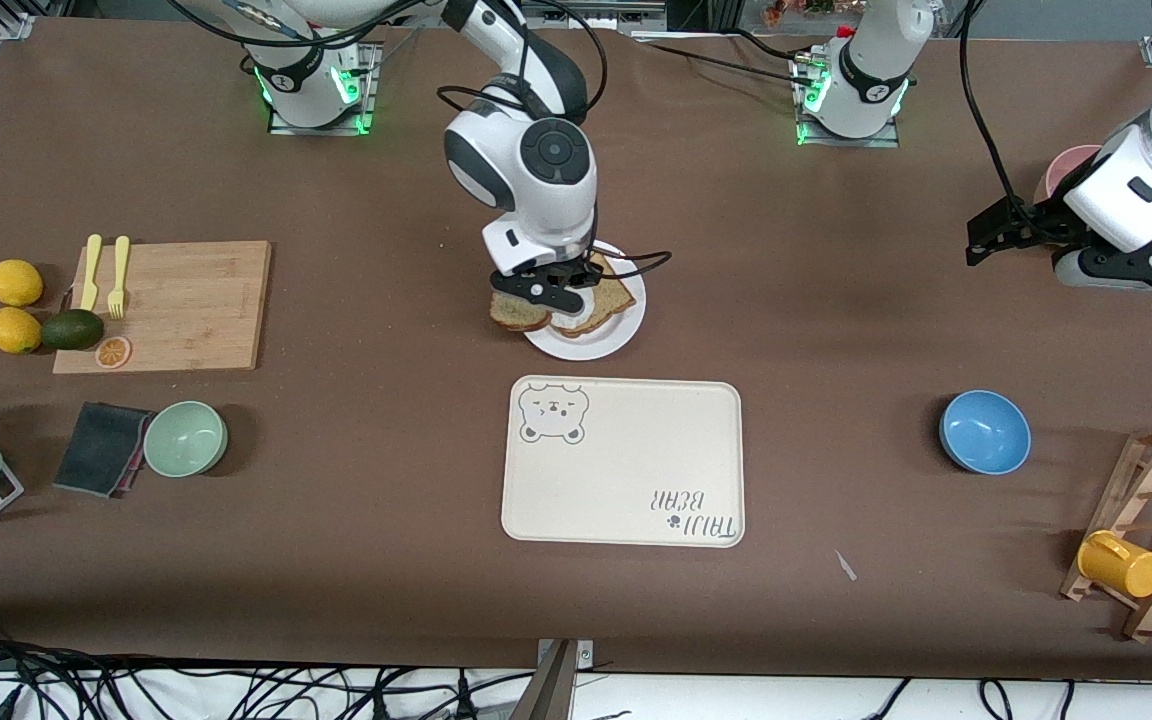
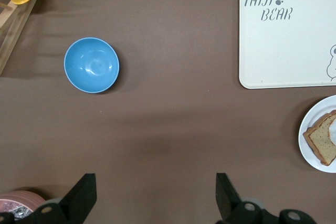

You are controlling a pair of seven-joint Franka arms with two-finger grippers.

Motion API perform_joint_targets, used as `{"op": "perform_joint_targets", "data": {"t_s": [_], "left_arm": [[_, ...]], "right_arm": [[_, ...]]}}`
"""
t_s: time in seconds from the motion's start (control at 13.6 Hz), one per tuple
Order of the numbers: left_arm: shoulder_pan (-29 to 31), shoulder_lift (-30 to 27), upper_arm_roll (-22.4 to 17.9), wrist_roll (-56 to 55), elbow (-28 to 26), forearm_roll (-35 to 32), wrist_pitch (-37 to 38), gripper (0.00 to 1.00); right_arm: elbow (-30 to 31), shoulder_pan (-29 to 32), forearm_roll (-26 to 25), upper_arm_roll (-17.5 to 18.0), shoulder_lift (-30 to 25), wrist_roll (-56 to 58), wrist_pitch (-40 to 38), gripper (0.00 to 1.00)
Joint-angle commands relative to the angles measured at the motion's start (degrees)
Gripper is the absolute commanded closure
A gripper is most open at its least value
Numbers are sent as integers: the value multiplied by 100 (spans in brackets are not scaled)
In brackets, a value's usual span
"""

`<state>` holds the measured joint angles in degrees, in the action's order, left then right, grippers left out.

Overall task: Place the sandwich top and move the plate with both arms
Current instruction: 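Lay the bread slice onto the egg sandwich and open the right gripper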

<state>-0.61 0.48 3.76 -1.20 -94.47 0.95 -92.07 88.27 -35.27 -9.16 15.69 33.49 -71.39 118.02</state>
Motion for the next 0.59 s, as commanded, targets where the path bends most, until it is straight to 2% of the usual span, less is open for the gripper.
{"op": "perform_joint_targets", "data": {"t_s": [0.0, 0.51], "left_arm": [[8, 75, 2, -47, 192, 63, 137, 0], [8, 75, 2, -47, 192, 63, 137, 0]], "right_arm": [[-222, -260, 45, -58, 306, -444, 281, 100], [-100, -392, 1, -58, 509, -868, 774, 100]]}}
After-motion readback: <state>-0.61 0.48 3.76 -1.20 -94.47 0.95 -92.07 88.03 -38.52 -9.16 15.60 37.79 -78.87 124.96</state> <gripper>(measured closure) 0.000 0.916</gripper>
